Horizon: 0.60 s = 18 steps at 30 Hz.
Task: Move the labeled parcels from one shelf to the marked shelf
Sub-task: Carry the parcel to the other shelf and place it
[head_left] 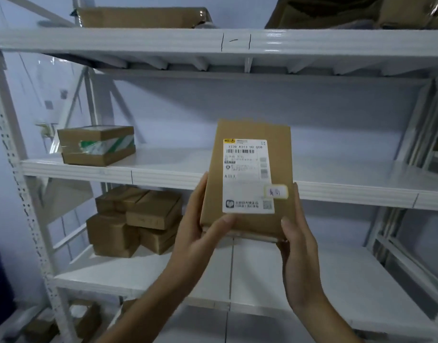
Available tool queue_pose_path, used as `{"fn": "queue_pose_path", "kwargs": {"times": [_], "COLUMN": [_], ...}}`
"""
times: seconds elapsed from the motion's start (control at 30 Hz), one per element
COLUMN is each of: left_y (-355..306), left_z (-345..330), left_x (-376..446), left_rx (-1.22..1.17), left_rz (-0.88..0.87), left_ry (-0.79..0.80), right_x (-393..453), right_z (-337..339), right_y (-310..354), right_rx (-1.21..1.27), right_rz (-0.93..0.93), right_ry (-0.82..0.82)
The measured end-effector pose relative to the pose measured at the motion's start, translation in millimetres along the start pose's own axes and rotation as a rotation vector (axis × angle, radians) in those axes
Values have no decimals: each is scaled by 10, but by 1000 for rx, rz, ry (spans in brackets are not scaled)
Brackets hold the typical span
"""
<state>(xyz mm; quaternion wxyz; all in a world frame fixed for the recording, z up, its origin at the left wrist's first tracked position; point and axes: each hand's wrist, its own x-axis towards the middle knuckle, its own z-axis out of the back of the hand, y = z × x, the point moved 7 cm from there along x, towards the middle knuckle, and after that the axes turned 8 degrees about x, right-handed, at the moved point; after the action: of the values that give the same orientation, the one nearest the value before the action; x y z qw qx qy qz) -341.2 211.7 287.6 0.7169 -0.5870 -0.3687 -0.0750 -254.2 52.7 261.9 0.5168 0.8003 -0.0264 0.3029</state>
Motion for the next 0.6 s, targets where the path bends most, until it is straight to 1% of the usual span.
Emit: {"fn": "queue_pose_path", "kwargs": {"times": [0.17, 0.23, 0.33, 0.4, 0.5, 0.6], "left_y": [144, 306, 597, 782, 1066, 1234], "left_z": [138, 173, 211, 232, 312, 410], "left_x": [1014, 1446, 1964, 2185, 2359, 2420], "left_rx": [113, 110, 112, 137, 175, 312], "left_rz": [-16, 29, 146, 238, 362, 352], "left_ry": [9, -1, -30, -44, -63, -96], "right_x": [932, 1366, 1933, 2203, 2396, 2433], "right_z": [-221, -305, -396, -427, -446, -429], "right_y": [-112, -186, -307, -389, -554, -682], "right_rx": [-58, -110, -225, -307, -364, -426], "right_rz": [-5, -29, -41, -39, -93, -124], "right_ry": [70, 92, 79, 66, 43, 5]}}
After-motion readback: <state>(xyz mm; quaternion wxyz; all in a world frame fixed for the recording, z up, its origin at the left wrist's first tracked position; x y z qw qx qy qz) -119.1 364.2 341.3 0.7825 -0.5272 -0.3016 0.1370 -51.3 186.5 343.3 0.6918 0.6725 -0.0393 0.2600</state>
